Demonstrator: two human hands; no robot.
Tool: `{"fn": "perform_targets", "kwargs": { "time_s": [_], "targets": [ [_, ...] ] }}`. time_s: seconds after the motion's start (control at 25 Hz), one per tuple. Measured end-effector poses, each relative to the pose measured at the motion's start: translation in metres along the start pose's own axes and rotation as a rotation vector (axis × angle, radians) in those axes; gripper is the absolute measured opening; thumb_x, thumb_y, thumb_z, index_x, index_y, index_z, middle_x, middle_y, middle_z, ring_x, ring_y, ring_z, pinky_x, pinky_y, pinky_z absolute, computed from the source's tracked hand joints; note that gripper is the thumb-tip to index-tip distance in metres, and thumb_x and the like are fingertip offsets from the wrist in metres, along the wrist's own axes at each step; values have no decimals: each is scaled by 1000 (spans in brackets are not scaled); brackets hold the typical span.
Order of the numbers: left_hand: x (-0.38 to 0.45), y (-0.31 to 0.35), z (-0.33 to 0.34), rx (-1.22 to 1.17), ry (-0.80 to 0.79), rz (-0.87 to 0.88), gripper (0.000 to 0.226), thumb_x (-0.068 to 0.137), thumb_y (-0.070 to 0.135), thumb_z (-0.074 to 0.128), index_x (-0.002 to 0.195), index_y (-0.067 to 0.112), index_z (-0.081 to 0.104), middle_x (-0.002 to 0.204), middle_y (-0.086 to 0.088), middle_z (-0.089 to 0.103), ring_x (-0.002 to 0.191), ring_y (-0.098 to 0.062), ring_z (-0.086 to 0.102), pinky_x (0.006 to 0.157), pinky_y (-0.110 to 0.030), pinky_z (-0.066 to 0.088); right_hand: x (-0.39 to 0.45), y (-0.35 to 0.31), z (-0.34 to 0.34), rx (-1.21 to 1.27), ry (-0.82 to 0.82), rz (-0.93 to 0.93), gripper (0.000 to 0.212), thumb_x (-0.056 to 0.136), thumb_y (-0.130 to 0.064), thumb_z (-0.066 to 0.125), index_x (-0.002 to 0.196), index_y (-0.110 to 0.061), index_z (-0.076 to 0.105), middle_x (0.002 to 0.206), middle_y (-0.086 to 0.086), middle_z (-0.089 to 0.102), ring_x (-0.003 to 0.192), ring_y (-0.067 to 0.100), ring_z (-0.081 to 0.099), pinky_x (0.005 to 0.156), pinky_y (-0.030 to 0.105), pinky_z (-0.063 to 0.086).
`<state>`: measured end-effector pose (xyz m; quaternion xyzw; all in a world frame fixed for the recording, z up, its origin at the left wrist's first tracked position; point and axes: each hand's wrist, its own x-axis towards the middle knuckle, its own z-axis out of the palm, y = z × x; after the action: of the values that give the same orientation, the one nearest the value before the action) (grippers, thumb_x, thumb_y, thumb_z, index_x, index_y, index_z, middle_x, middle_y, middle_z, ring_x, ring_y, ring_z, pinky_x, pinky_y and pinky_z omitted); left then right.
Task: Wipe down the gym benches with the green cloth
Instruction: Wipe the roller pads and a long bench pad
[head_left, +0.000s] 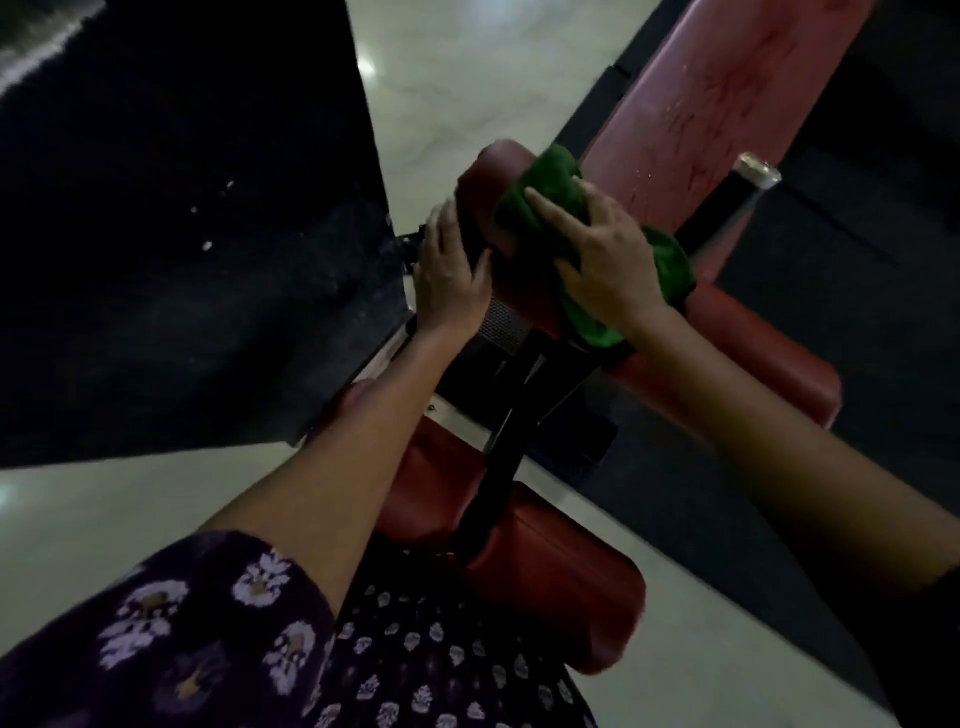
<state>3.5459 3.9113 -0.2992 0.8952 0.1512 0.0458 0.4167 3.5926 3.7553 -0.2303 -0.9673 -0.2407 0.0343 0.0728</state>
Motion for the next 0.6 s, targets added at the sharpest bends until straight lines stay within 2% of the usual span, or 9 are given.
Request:
{"fn": "perform_targets", "kwargs": {
  "time_s": [0.16,0.28,0.36,0.44,0.6],
  "targets": [
    [-95,-36,7,203,-13,-212,67,93,32,55,145,3,25,155,-15,15,143,-30,16,115,-54,11,42,-15,-8,82,-28,121,62,91,-18,45,147,-36,26,137,18,39,119,36,44,99,44,39],
    [-168,-63,17,418,-45,-413,69,91,39,54,143,2,30,155,-15,15,145,-29,7,109,-67,-2,34,-16,-2,151,2,87,58,92,-18,45,146,-33,31,135,18,39,119,36,44,101,46,39],
    [-196,-67,25,509,-51,-428,69,88,42,55,141,2,35,155,-17,19,146,-29,8,105,-70,-2,2,-3,5,66,21,-58,55,91,-18,48,144,-31,38,142,20,36,127,37,38,106,48,34],
    [-200,-65,29,502,24,-495,77,85,45,59,143,1,32,155,-17,17,145,-32,9,104,-70,0,-18,5,7,-45,31,-135,58,88,-16,49,144,-30,38,147,21,31,133,38,30,107,48,28],
    [-197,-63,32,429,134,-685,88,83,51,56,148,3,19,158,-14,6,145,-31,3,105,-70,7,19,-24,15,-52,45,15,64,89,-17,44,148,-35,26,147,19,29,130,36,32,104,45,31]
  ]
}}
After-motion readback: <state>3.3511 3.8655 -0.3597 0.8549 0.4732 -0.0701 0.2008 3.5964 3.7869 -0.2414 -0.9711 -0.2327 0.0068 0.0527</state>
